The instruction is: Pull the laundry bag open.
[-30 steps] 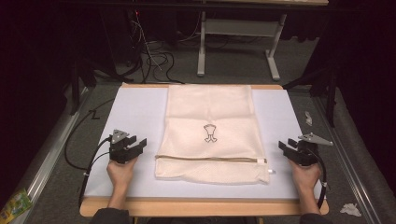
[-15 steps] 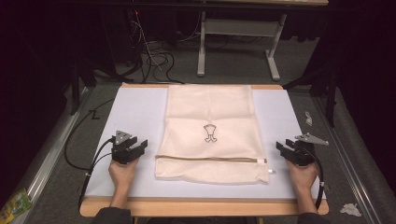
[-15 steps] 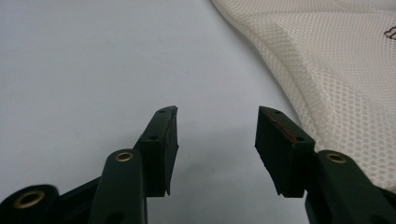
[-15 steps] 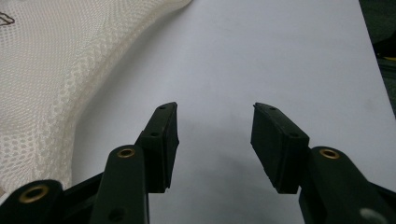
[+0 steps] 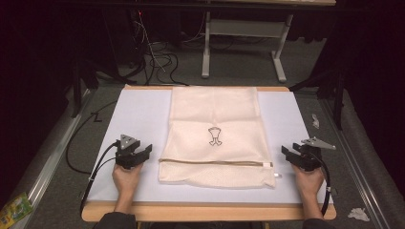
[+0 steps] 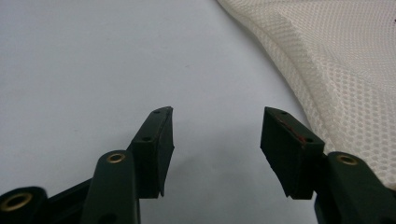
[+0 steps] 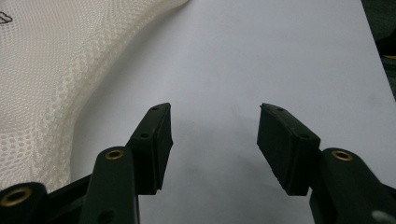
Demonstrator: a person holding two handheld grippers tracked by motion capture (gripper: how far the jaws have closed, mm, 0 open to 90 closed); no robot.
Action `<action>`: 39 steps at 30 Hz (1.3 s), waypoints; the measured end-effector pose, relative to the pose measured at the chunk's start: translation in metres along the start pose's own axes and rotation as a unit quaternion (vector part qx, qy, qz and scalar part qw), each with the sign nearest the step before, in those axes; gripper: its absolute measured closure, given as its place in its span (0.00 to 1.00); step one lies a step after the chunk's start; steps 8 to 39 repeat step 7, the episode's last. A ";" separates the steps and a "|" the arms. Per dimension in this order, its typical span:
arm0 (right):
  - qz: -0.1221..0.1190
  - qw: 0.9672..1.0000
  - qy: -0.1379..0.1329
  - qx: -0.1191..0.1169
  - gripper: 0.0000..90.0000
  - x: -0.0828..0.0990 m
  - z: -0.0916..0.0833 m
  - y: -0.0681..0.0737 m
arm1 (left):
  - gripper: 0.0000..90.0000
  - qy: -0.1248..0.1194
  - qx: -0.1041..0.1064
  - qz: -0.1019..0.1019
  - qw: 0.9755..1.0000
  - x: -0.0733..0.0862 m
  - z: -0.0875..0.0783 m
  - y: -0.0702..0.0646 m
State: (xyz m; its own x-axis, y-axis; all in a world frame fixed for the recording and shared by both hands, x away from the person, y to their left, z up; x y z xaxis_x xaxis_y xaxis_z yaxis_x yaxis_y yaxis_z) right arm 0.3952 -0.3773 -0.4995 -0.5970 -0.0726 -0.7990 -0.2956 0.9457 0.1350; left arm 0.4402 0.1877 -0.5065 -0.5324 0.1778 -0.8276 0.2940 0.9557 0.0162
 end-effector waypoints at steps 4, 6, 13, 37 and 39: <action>0.007 1.000 0.001 0.001 0.48 0.000 0.000 -0.001 | 0.48 -0.004 0.001 0.003 1.000 0.000 -0.001 -0.001; 0.006 1.000 0.001 -0.002 0.47 0.000 0.000 -0.001 | 0.47 -0.004 0.003 0.003 1.000 0.000 -0.001 -0.001; 0.005 1.000 0.001 -0.002 0.47 0.000 0.000 -0.001 | 0.47 -0.003 0.003 0.004 1.000 0.000 -0.001 -0.001; 0.005 1.000 0.001 -0.002 0.47 0.000 0.000 -0.001 | 0.47 -0.003 0.003 0.004 1.000 0.000 -0.001 -0.001; 0.005 1.000 0.001 -0.002 0.47 0.000 0.000 -0.001 | 0.47 -0.003 0.003 0.004 1.000 0.000 -0.001 -0.001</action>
Point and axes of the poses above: each handheld gripper's, and its own axes: z roughly forward along the jaws, x roughly out of its underside, y roughly to its left, the point moved 4 cm from there along z, roughly forward along the jaws, and after that the axes turned 8 degrees about -x, right-handed, at the moved point
